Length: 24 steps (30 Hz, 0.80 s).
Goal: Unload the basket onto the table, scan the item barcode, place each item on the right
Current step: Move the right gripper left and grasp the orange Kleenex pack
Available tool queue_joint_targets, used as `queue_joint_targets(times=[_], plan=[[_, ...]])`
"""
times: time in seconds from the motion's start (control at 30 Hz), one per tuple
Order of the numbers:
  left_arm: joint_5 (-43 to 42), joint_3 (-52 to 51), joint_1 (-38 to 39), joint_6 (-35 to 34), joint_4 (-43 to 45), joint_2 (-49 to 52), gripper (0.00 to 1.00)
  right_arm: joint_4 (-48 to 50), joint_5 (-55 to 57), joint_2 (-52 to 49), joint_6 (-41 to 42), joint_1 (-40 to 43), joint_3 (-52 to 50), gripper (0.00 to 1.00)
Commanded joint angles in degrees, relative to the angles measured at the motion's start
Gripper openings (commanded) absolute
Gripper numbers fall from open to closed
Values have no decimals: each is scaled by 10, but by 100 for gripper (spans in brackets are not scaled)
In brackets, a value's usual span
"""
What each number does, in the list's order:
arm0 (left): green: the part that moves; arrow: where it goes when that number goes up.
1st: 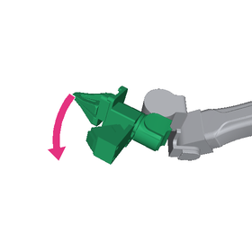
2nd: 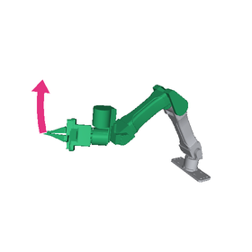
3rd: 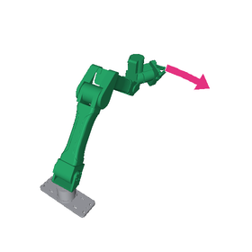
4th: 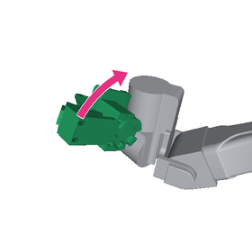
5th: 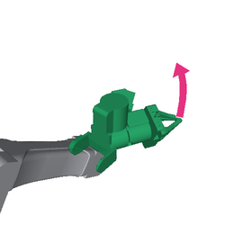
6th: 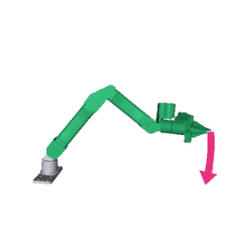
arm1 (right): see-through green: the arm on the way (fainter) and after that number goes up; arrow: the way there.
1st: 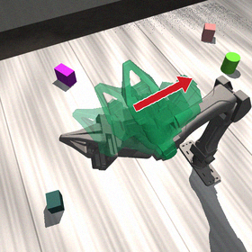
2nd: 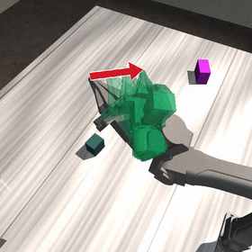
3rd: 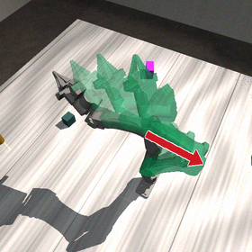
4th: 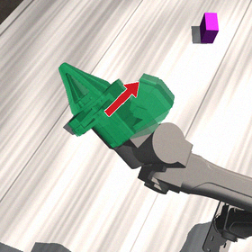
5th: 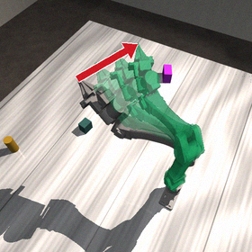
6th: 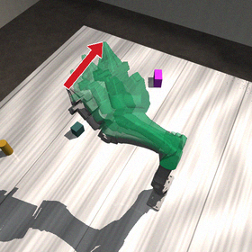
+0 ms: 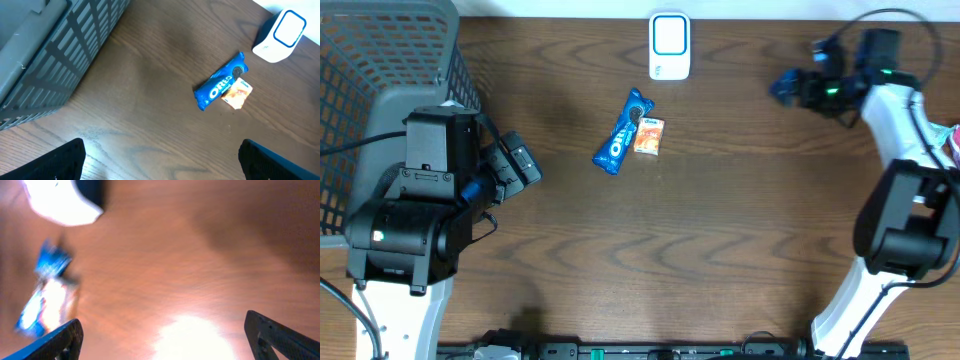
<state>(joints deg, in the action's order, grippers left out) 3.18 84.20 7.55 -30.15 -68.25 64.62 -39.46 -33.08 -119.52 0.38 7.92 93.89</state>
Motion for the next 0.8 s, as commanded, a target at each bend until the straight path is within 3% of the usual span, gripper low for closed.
queue_joint_targets(times=[0.0,0.23,0.37,0.5,0.77], plan=[[7,4,-3,1,-1,1,98,-32,-73,-4,-3,-70,-11,99],[7,4,-3,1,-1,1,98,-25,-69,-6,7,-195,-46,99],[7,4,-3,1,-1,1,98,33,-48,-6,116,-249,-79,99],[7,4,-3,1,-1,1,98,94,45,-6,257,-272,-120,99],[7,4,-3,1,-1,1,98,227,54,-6,320,-294,-205,99]])
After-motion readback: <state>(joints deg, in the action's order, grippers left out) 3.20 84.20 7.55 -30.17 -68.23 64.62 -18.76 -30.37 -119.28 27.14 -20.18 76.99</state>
